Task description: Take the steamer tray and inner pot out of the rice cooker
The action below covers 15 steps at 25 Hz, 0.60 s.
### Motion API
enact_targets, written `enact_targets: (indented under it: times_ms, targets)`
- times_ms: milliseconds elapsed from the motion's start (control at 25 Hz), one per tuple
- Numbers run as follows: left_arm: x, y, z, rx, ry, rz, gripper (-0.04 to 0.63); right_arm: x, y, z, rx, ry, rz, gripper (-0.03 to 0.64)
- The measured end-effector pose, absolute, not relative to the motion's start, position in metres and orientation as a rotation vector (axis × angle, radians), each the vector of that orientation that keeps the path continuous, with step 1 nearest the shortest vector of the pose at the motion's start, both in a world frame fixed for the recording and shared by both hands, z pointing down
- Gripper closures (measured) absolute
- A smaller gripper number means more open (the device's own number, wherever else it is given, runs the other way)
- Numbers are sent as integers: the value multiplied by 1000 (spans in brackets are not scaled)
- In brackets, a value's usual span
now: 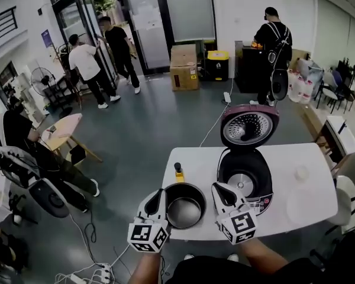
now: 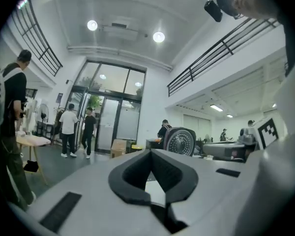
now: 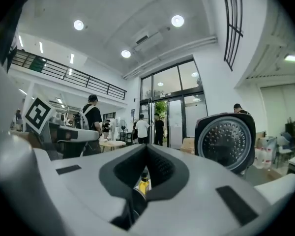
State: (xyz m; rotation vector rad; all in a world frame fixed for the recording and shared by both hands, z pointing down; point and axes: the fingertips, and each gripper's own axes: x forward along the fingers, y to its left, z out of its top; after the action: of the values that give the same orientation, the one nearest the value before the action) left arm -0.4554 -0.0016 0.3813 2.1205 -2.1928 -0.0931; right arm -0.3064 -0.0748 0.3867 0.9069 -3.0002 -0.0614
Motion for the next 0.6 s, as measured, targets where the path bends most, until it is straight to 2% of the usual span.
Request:
enact_targets:
  times_ms: [600]
  targets:
    - [-397,4,385,2189,-2196,0,595,-256,-74,372,931,-3013,-142,618]
